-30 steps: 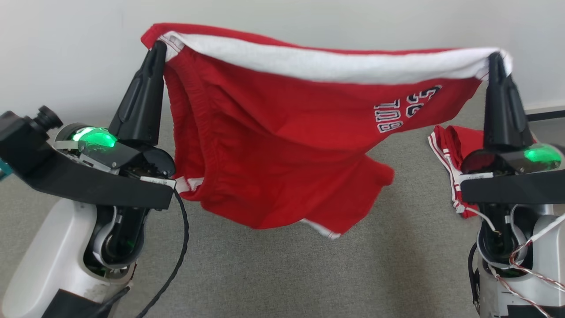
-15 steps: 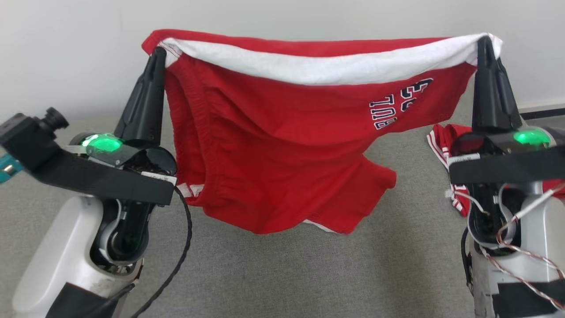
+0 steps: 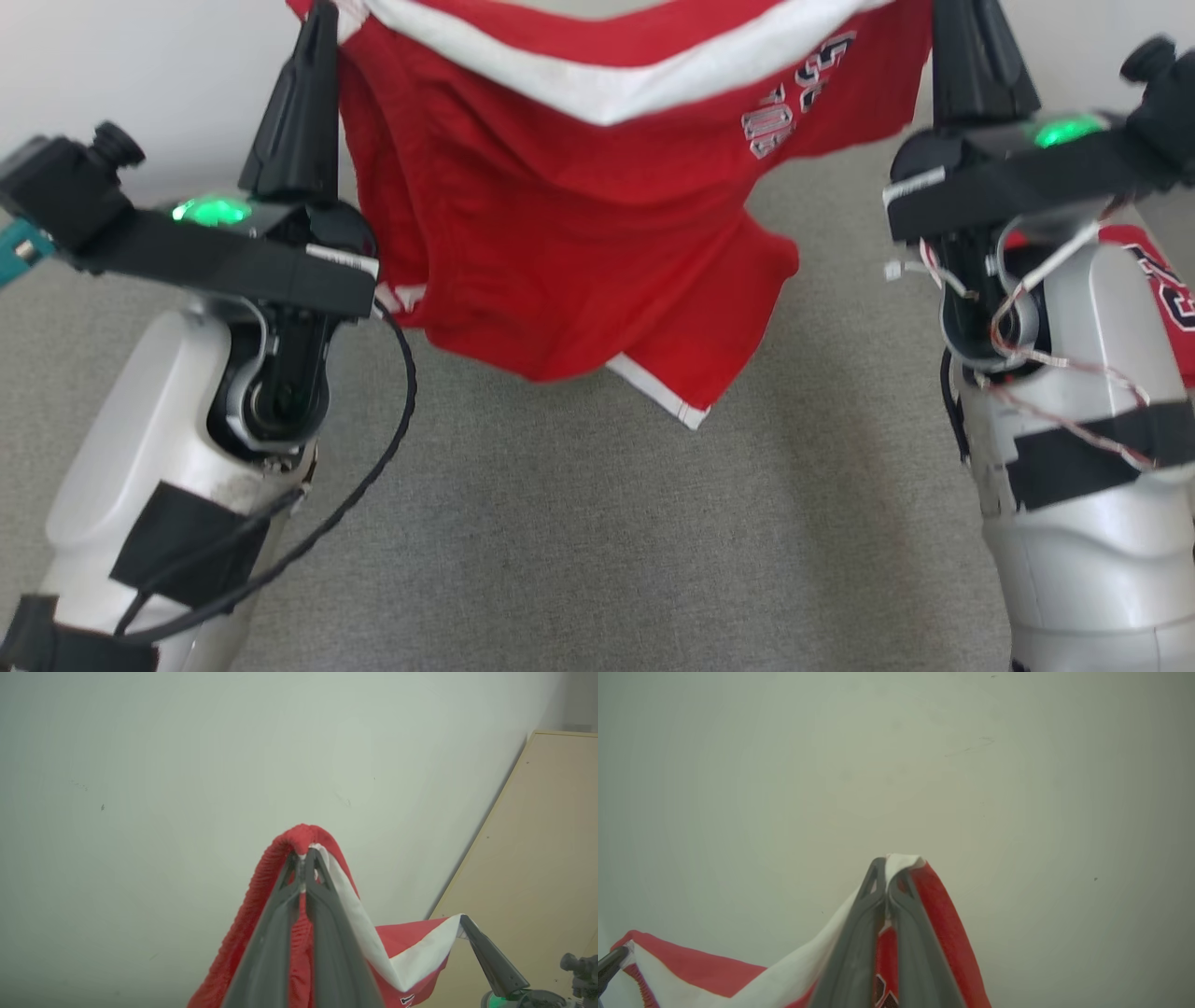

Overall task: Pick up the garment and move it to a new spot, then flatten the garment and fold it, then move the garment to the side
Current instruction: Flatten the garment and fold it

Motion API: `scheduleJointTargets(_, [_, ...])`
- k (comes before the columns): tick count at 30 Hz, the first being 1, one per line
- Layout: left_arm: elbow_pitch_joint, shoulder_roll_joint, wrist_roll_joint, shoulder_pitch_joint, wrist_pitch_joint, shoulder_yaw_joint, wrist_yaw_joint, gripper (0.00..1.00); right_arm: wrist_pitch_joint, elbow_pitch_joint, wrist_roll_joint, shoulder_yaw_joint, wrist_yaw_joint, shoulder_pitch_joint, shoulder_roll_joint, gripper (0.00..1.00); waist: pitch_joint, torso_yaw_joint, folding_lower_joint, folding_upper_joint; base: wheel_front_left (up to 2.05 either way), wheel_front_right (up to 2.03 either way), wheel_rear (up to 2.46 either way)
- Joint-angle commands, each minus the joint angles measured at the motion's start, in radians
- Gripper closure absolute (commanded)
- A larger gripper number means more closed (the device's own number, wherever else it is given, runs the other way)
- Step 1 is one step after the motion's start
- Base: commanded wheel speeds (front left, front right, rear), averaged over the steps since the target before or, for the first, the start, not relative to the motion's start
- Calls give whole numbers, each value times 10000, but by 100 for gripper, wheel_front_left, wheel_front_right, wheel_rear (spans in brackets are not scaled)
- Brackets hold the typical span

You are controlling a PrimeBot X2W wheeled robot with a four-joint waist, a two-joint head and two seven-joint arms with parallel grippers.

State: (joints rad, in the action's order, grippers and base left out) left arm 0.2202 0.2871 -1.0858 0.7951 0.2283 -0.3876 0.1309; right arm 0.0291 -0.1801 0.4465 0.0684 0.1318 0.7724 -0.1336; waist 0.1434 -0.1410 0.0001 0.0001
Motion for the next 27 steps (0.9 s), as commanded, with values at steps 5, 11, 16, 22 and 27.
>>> scheduleJointTargets(5, [649,-177,264,1105,169,60,-16,100,526,-1076,-37,300,-20,1506,-100,100,1205,-128,-1,-1,0,0,0])
scheduleJointTargets(11, [1164,-237,753,2146,320,296,-15,100,1372,-2008,-237,280,-20,2930,-142,100,2100,-184,-1,-1,0,0,0])
scheduleJointTargets(16, [1161,-636,1421,2725,356,970,-15,100,2049,-2600,-489,196,-20,3847,-127,100,2510,-149,-1,-1,0,0,0])
scheduleJointTargets(22, [534,-1250,2154,2897,365,1491,-15,100,2351,-2467,-823,58,-20,4501,-162,100,2755,-69,-1,-1,0,0,0])
scheduleJointTargets(27, [170,-1517,2394,2813,366,1516,-15,100,2361,-1819,-1111,-96,-20,4439,-112,100,2961,-14,-1,-1,0,0,0])
